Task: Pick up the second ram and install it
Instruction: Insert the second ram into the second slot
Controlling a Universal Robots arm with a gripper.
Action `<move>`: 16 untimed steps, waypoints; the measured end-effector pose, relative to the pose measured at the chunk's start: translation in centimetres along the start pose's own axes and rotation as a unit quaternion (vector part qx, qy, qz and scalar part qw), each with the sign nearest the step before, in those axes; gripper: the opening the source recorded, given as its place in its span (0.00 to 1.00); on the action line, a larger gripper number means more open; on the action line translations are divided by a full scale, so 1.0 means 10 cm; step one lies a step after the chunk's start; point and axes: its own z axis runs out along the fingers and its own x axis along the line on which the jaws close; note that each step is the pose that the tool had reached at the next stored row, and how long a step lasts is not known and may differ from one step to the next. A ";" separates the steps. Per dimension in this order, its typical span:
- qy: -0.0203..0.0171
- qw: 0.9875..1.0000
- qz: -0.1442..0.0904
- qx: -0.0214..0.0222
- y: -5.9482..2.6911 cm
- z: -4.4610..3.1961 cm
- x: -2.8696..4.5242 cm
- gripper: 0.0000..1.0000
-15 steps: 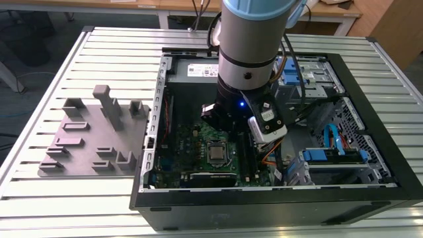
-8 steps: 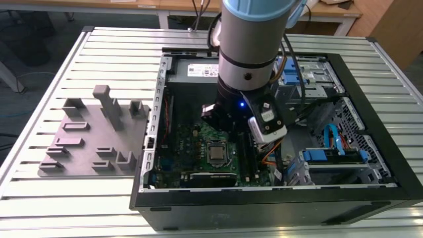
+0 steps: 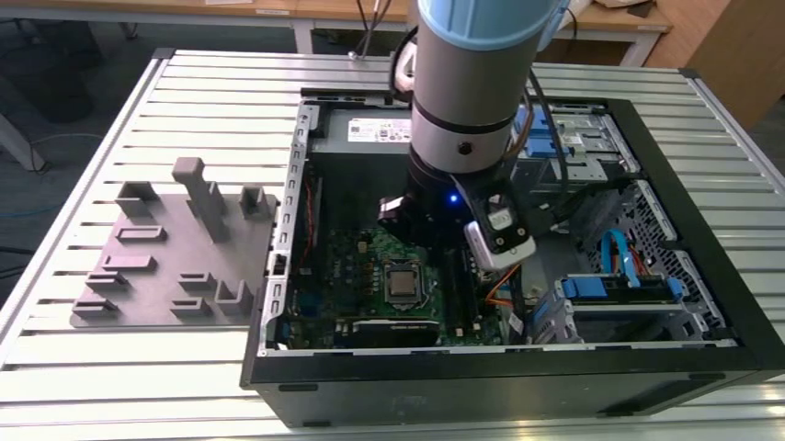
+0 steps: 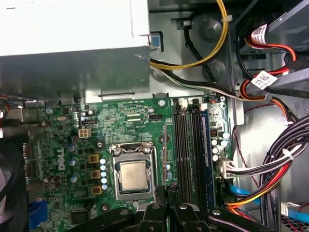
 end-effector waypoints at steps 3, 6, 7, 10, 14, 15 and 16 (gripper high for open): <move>0.000 1.000 0.000 0.000 0.001 0.027 -0.014 0.11; 0.000 1.000 0.001 0.000 0.002 0.055 -0.032 0.11; 0.000 1.000 0.002 0.000 0.002 0.064 -0.039 0.11; 0.000 1.000 0.005 0.000 0.005 0.092 -0.066 0.11; 0.000 1.000 0.007 0.000 0.008 0.129 -0.108 0.11; 0.000 1.000 0.008 0.000 0.010 0.133 -0.123 0.11; 0.000 1.000 0.008 0.000 0.011 0.136 -0.141 0.11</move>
